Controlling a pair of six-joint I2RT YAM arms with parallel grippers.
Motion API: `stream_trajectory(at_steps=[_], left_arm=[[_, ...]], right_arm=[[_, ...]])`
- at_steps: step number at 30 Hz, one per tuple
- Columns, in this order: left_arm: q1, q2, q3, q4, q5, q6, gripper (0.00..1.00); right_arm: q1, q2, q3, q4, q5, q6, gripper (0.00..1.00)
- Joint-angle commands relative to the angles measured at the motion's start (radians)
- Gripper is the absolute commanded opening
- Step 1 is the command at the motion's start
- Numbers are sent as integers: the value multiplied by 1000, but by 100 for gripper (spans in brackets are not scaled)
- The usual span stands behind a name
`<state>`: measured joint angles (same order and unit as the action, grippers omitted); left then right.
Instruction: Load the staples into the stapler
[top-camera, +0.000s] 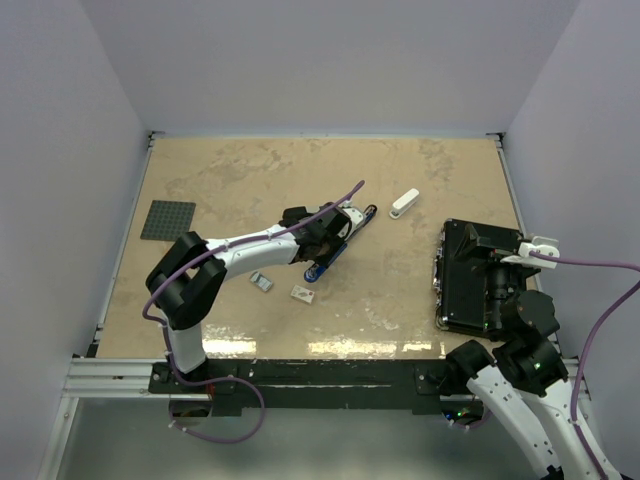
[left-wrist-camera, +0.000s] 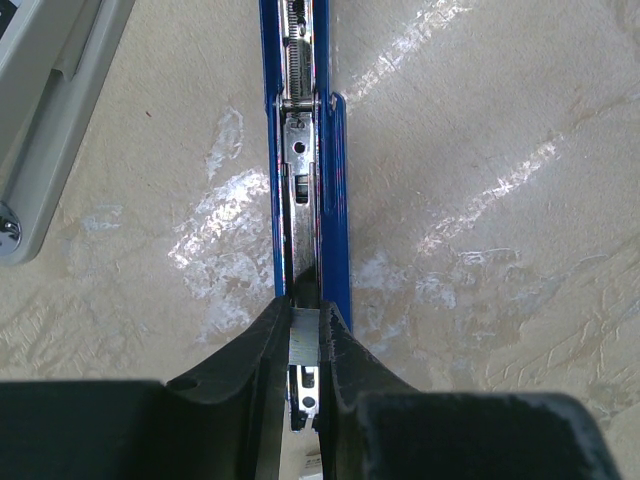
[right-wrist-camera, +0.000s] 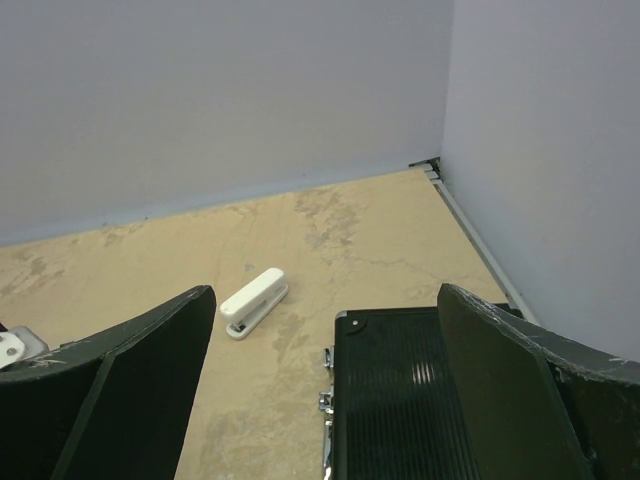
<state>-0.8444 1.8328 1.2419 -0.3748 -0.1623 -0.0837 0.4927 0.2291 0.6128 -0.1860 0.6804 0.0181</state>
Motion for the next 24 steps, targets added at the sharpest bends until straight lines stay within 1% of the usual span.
stream_trajectory(at_steps=[1,10,24], left_arm=[[4,-7,16,25,23,12,2],[4,-1,21,25,18,13,2],[7,-15,-22,45,12,-1,1]], right_arm=[[3,13,-5,46,-16,-14,98],[4,10,-5,46,-18,-14,98],[4,9,-5,46,-16,-14,98]])
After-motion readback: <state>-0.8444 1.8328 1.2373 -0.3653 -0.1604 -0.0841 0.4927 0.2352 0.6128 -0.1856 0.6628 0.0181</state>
